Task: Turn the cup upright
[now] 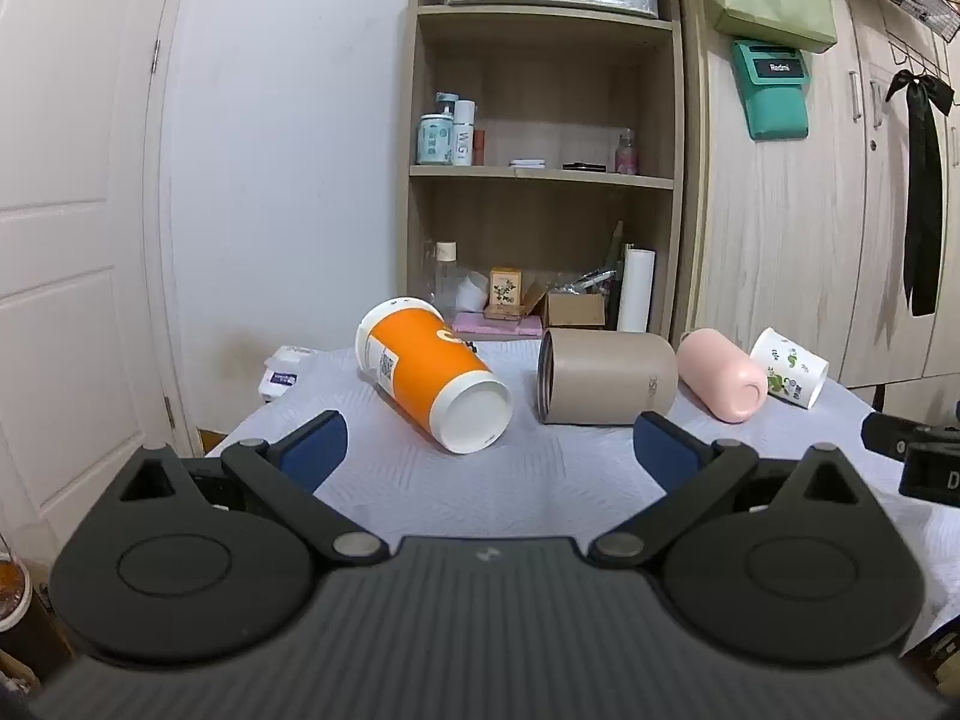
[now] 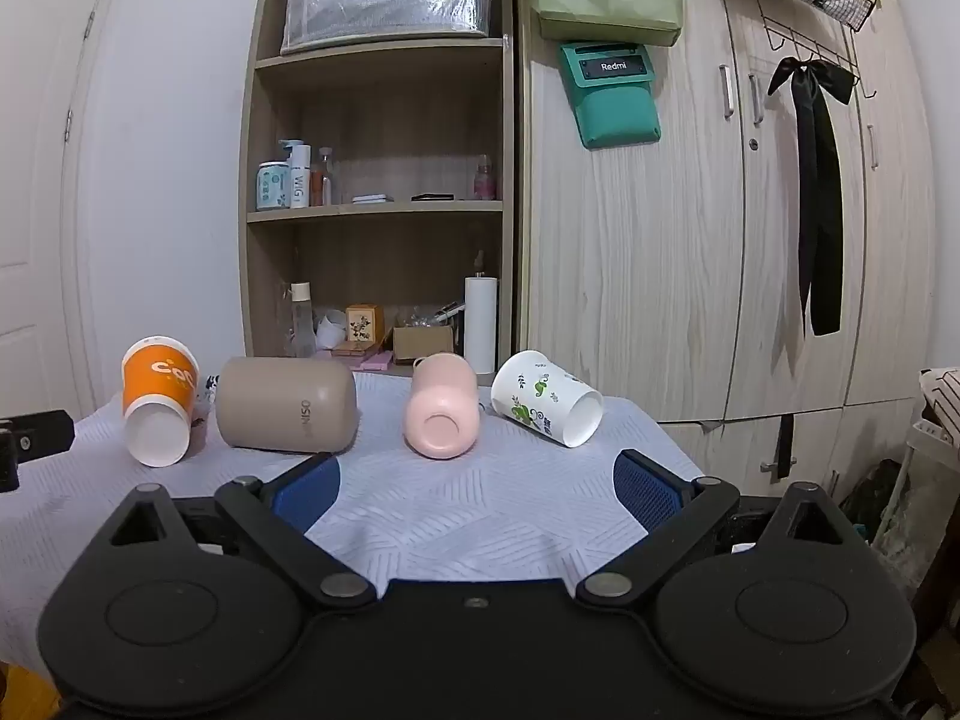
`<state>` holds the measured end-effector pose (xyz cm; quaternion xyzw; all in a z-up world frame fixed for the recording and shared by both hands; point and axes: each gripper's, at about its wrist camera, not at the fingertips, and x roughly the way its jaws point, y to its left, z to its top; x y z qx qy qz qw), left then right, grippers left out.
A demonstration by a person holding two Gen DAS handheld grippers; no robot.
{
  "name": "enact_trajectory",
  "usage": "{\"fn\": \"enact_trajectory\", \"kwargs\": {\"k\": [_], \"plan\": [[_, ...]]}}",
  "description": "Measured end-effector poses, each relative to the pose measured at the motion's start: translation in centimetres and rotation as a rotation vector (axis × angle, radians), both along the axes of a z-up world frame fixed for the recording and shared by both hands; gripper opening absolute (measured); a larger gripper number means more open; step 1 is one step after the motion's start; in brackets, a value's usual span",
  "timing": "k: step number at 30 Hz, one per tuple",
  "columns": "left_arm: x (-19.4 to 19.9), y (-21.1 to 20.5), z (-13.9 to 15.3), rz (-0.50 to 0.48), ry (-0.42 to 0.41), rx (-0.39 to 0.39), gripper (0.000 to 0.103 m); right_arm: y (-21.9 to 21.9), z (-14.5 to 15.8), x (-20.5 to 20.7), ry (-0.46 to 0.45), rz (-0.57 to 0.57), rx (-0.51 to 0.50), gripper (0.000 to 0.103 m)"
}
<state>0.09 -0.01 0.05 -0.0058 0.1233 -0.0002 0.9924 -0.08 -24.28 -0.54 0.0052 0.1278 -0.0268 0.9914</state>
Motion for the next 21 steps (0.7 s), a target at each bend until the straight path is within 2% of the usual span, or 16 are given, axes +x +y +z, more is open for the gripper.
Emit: {"fn": "enact_trajectory", "kwargs": {"k": [10, 13, 15, 21], "plan": [[-0.3, -0.5, -0.9, 0.009, -0.028, -0.019, 0.103, 0.2, -0.1, 0.1, 0.002, -0.002, -0.014, 0.100], [-0.7, -1.6, -1.2, 0.011, -0.038, -0.001, 0.103, 0.0, 0.0, 0.1, 0.008, -0.004, -0.017, 0.100], [-0.7, 0.4, 0.0, 0.005, -0.026, -0.029, 0.103, -0.2, -0.1, 0.1, 0.012, -0.004, -0.015, 0.100], [-0.5, 0.3, 0.3, -0.012, -0.004, -0.032, 0.103, -0.2, -0.1, 0.1, 0.011, -0.008, -0.022, 0.100]]}}
